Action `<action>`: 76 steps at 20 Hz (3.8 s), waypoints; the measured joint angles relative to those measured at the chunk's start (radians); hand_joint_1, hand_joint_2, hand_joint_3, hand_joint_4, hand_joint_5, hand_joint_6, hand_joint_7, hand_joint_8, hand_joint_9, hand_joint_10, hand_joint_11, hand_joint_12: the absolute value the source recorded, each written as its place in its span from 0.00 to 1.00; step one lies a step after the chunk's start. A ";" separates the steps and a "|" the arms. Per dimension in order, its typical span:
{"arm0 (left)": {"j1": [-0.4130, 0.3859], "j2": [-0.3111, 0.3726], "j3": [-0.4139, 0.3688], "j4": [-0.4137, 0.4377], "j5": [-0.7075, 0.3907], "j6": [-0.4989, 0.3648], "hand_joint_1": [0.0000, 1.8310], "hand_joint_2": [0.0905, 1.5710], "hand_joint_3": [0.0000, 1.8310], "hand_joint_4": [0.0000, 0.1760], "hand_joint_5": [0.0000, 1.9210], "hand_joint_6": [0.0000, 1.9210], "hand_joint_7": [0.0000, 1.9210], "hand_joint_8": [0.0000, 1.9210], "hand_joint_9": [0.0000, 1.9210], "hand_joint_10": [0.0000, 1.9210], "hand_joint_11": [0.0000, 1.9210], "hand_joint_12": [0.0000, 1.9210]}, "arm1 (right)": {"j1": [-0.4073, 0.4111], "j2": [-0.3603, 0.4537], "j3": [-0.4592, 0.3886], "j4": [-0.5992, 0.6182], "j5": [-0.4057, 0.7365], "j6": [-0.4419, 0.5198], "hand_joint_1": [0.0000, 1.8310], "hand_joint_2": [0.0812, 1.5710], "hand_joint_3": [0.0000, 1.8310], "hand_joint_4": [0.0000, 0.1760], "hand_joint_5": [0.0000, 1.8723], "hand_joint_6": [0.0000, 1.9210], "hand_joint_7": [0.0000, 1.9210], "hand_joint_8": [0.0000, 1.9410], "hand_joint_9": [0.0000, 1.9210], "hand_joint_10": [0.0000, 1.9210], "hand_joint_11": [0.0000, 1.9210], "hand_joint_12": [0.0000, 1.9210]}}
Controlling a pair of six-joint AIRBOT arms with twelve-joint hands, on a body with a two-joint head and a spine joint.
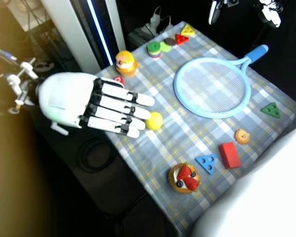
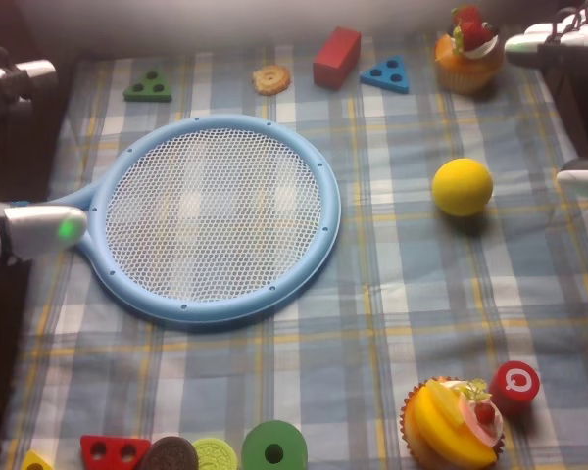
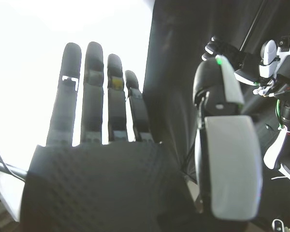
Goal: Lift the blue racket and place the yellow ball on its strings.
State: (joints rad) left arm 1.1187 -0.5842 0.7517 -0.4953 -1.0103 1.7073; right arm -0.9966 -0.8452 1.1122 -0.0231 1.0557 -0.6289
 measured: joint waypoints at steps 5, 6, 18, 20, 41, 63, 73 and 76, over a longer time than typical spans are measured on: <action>0.000 0.000 0.000 -0.080 0.008 0.145 0.41 0.55 0.00 1.00 0.10 0.00 0.17 0.00 0.16 0.00 0.00 0.57 | 0.000 0.000 0.002 -0.010 -0.003 0.000 0.46 0.68 0.00 0.13 0.21 0.00 0.21 0.00 0.21 0.00 0.08 0.29; 0.000 0.000 0.000 -0.103 0.013 0.183 0.43 0.54 0.00 1.00 0.08 0.00 0.15 0.00 0.13 0.00 0.00 0.53 | 0.000 0.000 0.002 -0.011 -0.003 0.000 0.46 0.68 0.00 0.18 0.21 0.00 0.21 0.00 0.21 0.00 0.08 0.29; -0.055 -0.092 0.105 -0.383 0.195 0.729 0.57 0.49 0.00 1.00 0.04 0.01 0.08 0.00 0.06 0.01 0.00 0.22 | 0.008 0.000 -0.001 -0.059 -0.008 0.002 0.45 0.68 0.00 0.09 0.22 0.00 0.21 0.00 0.20 0.00 0.07 0.28; -0.058 -0.112 0.144 -0.427 0.245 0.757 0.57 0.49 0.00 1.00 0.06 0.01 0.09 0.00 0.07 0.01 0.00 0.26 | 0.008 0.000 -0.001 -0.064 -0.008 0.002 0.45 0.68 0.00 0.10 0.22 0.00 0.21 0.00 0.20 0.00 0.07 0.28; -0.227 -0.331 0.433 -0.748 0.539 1.101 0.59 0.52 0.00 1.00 0.12 0.00 0.20 0.00 0.17 0.00 0.00 0.31 | -0.007 -0.011 0.004 -0.071 -0.013 0.007 0.44 0.71 0.00 0.00 0.25 0.00 0.28 0.00 0.27 0.00 0.18 0.20; -0.148 -0.122 0.146 -0.339 0.336 0.568 1.00 0.72 0.00 1.00 0.51 1.00 0.65 1.00 0.81 1.00 0.83 1.00 | -0.018 -0.016 0.014 -0.064 -0.014 0.030 0.47 0.74 0.00 0.00 0.27 0.00 0.30 0.00 0.30 0.00 0.18 0.25; -0.157 -0.101 0.047 -0.106 0.224 0.444 0.95 0.72 0.00 1.00 0.48 1.00 0.66 1.00 0.81 1.00 0.83 1.00 | 0.151 -0.183 0.174 -0.233 -0.244 0.091 0.59 0.55 0.00 0.00 0.27 0.00 0.32 0.00 0.33 0.00 0.19 0.37; -0.167 -0.106 0.043 -0.078 0.225 0.438 0.95 0.73 0.00 1.00 0.47 1.00 0.68 1.00 0.82 1.00 0.86 1.00 | 0.181 -0.227 0.215 -0.296 -0.372 0.102 0.64 0.55 0.00 0.00 0.29 0.00 0.36 0.00 0.37 0.00 0.19 0.43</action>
State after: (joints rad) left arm 0.9512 -0.6903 0.7952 -0.5732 -0.7853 2.1448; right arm -0.8154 -1.0725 1.3273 -0.3191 0.6838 -0.5270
